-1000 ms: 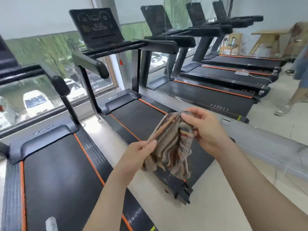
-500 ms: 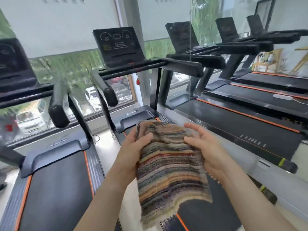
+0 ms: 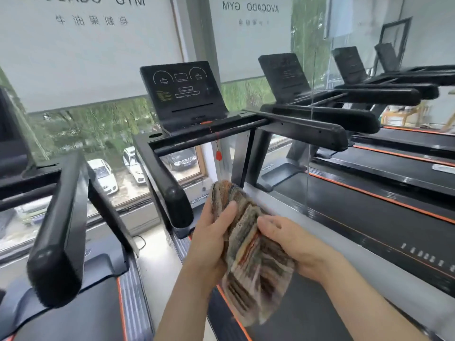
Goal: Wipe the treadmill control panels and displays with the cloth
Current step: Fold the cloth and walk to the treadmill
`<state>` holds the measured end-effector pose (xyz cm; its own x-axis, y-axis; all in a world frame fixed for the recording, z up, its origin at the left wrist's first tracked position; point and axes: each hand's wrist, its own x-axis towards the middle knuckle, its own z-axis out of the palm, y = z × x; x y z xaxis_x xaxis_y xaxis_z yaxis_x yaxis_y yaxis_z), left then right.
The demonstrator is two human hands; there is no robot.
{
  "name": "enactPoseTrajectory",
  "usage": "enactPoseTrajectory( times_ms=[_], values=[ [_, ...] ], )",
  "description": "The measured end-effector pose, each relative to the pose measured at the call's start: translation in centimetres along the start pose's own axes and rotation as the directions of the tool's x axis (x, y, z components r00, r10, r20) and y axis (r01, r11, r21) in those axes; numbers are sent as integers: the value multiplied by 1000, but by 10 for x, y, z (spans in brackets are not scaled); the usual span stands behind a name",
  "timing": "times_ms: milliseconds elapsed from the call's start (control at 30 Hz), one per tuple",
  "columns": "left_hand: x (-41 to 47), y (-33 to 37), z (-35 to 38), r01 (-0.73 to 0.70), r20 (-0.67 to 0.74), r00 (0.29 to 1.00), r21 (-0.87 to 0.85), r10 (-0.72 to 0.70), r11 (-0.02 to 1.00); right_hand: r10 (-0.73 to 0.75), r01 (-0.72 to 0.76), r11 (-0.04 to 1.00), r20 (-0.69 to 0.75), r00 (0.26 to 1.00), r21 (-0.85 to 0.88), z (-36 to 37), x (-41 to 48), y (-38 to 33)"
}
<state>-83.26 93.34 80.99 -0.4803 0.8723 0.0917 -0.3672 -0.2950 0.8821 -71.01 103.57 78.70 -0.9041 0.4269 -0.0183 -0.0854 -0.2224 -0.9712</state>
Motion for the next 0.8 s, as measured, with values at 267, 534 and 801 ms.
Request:
enactPoseTrajectory(
  times_ms=[267,534,801],
  values=[
    [118,18,-28,-63,-166,980,260,109,963,43,103,860,-273,961,499,-21,98,-26],
    [223,2,-31,-28,-165,973,616,164,787,-86,163,821,-163,983,547,-100,225,-43],
    [385,43,-33,153,-481,866,515,137,843,-66,74,996,-153,986,49,-168,385,-114]
  ],
)
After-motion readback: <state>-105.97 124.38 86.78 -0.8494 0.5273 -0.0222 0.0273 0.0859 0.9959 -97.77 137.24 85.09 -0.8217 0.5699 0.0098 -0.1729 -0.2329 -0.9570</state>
